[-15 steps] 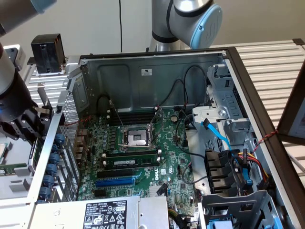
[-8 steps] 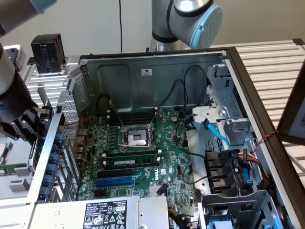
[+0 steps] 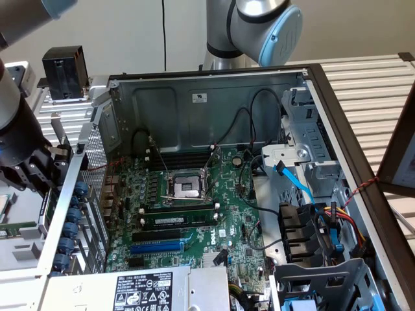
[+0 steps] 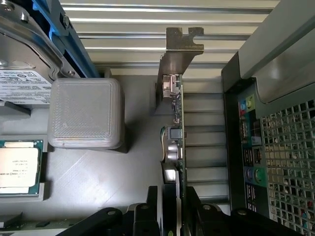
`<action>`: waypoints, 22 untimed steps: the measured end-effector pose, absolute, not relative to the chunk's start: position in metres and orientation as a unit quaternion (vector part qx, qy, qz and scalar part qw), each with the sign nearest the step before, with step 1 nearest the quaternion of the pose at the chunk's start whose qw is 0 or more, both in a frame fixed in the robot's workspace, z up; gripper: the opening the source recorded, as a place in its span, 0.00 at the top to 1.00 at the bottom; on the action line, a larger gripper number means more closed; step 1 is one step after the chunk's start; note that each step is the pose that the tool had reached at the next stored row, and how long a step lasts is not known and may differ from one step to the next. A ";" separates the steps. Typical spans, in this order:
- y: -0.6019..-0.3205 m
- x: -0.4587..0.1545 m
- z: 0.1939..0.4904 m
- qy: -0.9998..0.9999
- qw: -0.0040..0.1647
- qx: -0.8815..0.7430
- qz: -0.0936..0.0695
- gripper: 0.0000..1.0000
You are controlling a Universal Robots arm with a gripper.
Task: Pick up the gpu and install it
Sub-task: 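Pick up the gpu and move the gpu toward the slot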
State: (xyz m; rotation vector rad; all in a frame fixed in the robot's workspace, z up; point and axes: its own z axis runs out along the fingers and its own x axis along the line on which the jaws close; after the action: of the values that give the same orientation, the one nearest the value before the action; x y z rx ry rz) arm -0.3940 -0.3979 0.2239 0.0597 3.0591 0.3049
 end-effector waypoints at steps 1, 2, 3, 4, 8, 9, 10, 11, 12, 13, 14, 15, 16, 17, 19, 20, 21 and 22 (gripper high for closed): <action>-0.398 -0.394 0.224 0.994 0.033 0.019 0.099 0.65; -0.398 -0.394 0.224 0.994 0.033 0.019 0.099 0.65; -0.398 -0.394 0.224 0.994 0.033 0.019 0.099 0.65; -0.398 -0.394 0.224 0.994 0.033 0.019 0.099 0.65; -0.398 -0.394 0.224 0.995 0.028 0.020 0.097 0.65; -0.398 -0.393 0.224 0.995 0.027 0.020 0.096 0.65; -0.398 -0.393 0.224 0.995 0.026 0.019 0.094 0.65; -0.398 -0.393 0.224 0.995 0.026 0.019 0.093 0.65; -0.398 -0.393 0.224 0.995 0.026 0.019 0.091 0.65; -0.398 -0.393 0.224 0.996 0.026 0.018 0.089 0.65; -0.397 -0.393 0.224 0.996 0.026 0.018 0.089 0.65; -0.397 -0.393 0.224 0.996 0.026 0.018 0.088 0.65; -0.397 -0.393 0.224 0.996 0.026 0.018 0.088 0.65; -0.397 -0.393 0.224 0.996 0.026 0.018 0.088 0.65; -0.397 -0.393 0.224 0.996 0.026 0.018 0.089 0.65; -0.397 -0.393 0.224 0.996 0.026 0.018 0.089 0.65; -0.397 -0.393 0.224 0.996 0.026 0.018 0.089 0.65; -0.398 -0.393 0.224 0.995 0.026 0.018 0.090 0.65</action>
State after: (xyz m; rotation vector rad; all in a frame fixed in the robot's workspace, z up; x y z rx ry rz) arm -0.3931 -0.3975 0.2243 0.0555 3.0771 0.2782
